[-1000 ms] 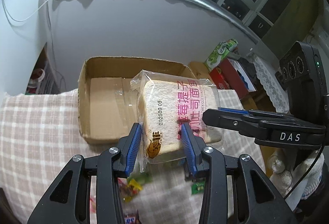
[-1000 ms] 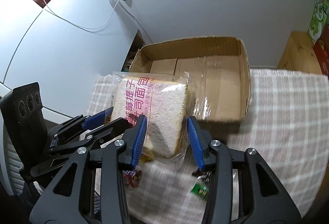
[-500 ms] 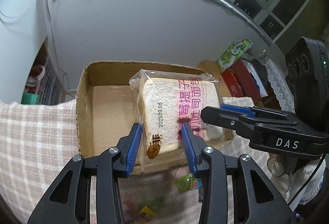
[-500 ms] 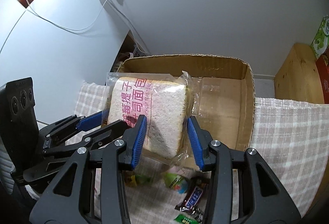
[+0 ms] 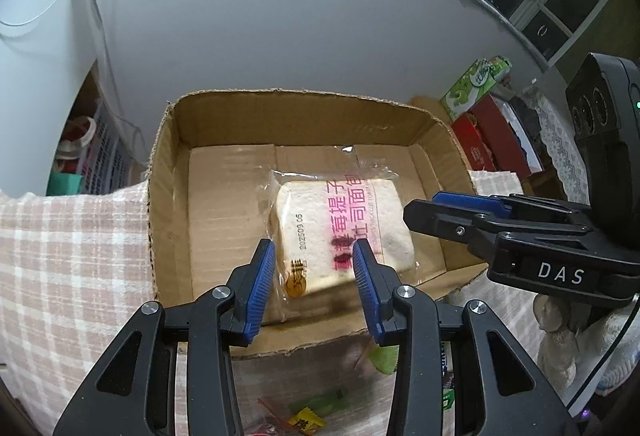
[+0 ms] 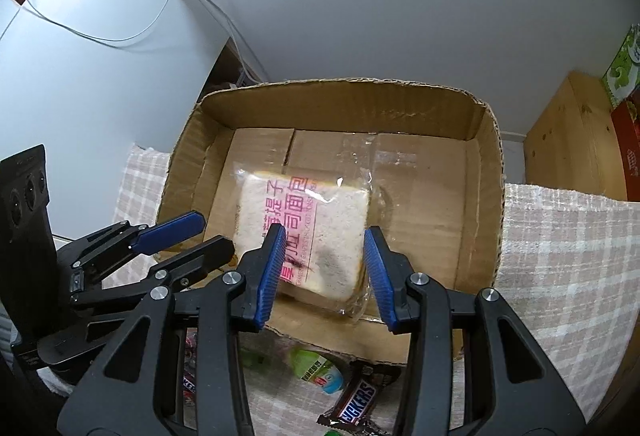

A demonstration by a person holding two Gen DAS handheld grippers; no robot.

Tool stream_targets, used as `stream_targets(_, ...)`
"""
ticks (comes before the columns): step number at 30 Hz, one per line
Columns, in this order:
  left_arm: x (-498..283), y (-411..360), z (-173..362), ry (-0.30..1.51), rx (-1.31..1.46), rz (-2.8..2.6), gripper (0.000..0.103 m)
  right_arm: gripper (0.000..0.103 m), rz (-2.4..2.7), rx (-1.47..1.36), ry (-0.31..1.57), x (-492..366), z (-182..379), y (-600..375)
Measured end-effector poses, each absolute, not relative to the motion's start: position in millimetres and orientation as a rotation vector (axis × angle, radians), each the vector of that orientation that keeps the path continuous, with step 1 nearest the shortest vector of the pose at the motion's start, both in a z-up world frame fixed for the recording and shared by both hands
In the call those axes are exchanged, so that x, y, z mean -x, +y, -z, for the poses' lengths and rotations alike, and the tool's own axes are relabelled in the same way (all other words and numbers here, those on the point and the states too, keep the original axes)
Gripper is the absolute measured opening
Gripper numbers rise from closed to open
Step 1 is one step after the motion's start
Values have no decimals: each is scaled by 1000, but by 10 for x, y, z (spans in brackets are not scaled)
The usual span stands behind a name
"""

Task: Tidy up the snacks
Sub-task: 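Lift the bread loaf with the left gripper and lower it into the cardboard box, then open the left gripper and move it back over the snacks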

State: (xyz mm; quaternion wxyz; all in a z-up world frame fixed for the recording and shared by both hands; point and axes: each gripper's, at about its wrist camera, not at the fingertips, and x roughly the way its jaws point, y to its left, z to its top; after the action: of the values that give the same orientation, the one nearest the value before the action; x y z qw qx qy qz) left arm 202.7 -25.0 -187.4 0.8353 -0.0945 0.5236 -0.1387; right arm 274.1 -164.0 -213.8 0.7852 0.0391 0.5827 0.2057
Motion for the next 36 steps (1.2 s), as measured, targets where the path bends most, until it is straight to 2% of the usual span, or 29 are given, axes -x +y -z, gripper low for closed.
stream_targets(6, -1959, -156, 1746, 1083, 205, 283, 37, 45, -444, -68, 1235, -2633, 2027, -1686)
stream_targets(8, -1915, -121, 1691, 1071, 213, 284, 40, 63, -442, -71, 1224, -2581, 1972, -1718)
stream_targets(9, -1881, -97, 1655, 1064, 217, 284, 41, 68, -441, -71, 1215, -2553, 1942, -1734)
stream_targets(18, -1408, 111, 1447, 1026, 210, 274, 55, 69, -433, -20, 1153, -2111, 1712, -1866)
stream_targets(28, -703, 512, 1477, 1048, 271, 199, 55, 69, -437, 48, 1098, -1365, 1763, -2136)
stream_targets(36, -242, 565, 1763, 1111, 333, 198, 55, 71, -403, 60, 1189, -891, 2017, -2377)
